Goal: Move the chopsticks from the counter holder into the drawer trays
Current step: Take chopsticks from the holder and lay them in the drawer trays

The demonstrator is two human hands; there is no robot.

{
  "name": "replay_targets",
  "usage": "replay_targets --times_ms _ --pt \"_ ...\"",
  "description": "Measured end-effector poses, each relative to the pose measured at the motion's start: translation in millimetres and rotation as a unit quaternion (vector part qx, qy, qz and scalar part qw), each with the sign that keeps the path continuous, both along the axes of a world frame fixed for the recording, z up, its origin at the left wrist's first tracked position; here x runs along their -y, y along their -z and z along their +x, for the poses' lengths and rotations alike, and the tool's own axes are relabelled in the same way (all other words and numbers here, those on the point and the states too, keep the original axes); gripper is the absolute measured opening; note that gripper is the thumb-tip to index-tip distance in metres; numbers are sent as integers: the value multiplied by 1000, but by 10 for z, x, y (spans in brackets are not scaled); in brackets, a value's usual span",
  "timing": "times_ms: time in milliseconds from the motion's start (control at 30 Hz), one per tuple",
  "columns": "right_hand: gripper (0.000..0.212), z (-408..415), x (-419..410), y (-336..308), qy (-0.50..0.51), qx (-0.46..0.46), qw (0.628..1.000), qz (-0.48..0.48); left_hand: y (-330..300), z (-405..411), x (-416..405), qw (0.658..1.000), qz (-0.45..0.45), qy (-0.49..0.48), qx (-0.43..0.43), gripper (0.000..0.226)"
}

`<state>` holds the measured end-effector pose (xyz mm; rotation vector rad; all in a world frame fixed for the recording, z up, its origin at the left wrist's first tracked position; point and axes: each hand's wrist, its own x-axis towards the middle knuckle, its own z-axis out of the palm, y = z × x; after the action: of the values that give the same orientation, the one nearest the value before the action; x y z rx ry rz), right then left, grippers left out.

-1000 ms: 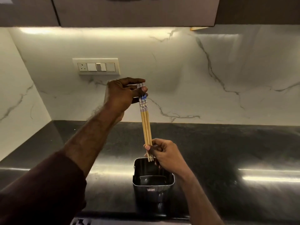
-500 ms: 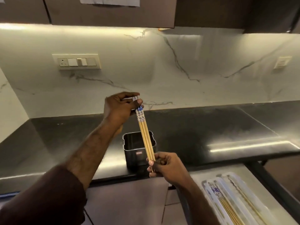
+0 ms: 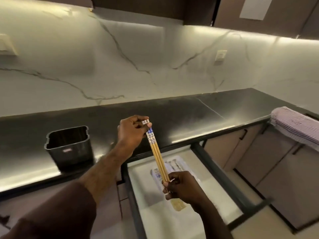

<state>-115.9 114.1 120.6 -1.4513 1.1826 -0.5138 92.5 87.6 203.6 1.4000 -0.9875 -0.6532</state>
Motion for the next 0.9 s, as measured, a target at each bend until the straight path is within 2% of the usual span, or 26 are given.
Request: replay_targets --times_ms 133,233,333,500,733,833,900 --pt "13 -823 399 0 1 -37 999 24 226 -806 384 999 12 -12 -40 27" --pt "18 -1278 698 77 33 -20 996 83 386 -1309 647 998 25 -23 -60 31" --pt "16 -1543 951 235 5 -70 995 65 570 -1601 858 998 46 -27 -44 40" --pt "15 -1636 1268 644 -21 -152 987 42 991 -1849 1127 993 108 -26 25 60" --pt "18 -1499 1635 1308 -31 -210 975 58 1726 -1955 1499 970 229 2 77 96" --pt "20 -1431 1807 1556 -12 -248 965 82 2077 -1957 1598 960 268 29 82 97" --pt "22 -1392 1909 1727 5 -262 958 116 2325 -1954 1643 952 282 53 104 85"
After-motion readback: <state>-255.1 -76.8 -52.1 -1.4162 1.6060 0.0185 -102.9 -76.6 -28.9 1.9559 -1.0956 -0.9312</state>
